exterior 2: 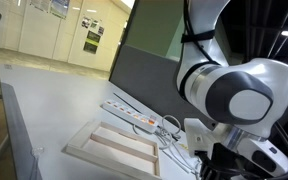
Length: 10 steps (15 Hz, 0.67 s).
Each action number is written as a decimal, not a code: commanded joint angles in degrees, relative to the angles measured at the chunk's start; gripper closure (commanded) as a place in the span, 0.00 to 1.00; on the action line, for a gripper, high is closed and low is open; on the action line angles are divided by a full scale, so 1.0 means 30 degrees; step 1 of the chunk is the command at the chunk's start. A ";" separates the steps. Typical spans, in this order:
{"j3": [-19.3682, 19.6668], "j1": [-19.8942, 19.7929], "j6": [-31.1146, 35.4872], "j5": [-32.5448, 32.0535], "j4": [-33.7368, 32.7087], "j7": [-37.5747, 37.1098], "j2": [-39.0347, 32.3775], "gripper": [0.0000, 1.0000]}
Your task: Remove the screwdriver from the tray and put it on the table
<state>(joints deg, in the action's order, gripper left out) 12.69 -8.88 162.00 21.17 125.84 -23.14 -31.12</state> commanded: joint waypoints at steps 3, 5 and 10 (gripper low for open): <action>-0.0668 -0.0542 -0.0753 0.0456 -0.1167 -0.0296 -0.0857 0.94; -0.0721 -0.0616 -0.0973 0.0516 -0.1319 -0.0281 -0.0997 0.94; -0.0708 -0.0765 -0.1321 0.0640 -0.1565 -0.0278 -0.1193 0.74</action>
<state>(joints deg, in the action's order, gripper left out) 11.23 -9.99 159.87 22.53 122.94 -23.14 -34.12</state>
